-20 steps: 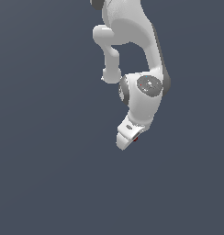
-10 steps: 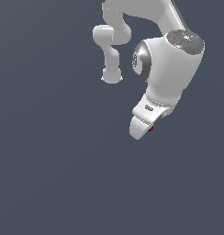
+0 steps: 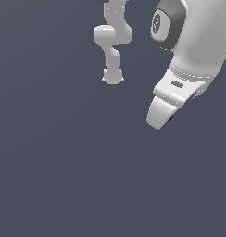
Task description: Pick up the object and move it to a goal position.
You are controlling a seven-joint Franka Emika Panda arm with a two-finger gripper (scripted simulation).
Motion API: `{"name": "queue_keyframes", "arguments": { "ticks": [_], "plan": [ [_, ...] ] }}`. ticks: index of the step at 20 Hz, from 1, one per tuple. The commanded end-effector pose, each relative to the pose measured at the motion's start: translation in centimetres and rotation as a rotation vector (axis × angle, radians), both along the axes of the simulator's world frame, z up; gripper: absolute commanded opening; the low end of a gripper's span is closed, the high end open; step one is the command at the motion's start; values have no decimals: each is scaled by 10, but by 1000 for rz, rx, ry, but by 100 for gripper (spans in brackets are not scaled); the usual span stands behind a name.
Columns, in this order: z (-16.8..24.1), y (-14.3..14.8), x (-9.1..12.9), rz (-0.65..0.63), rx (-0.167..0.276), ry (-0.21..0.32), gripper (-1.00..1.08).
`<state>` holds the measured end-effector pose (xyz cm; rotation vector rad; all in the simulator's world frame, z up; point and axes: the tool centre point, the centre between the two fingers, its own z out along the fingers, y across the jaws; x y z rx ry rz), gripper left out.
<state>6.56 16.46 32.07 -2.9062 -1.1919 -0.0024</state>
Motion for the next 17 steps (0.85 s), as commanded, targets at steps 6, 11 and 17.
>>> {"name": "queue_keyframes", "arguments": {
  "ticks": [6, 11, 17],
  "plan": [
    [30, 10, 6, -1, 0, 1, -100],
    [38, 13, 8, -1, -1, 1, -100],
    [38, 13, 9, -1, -1, 1, -100]
  ]
}}
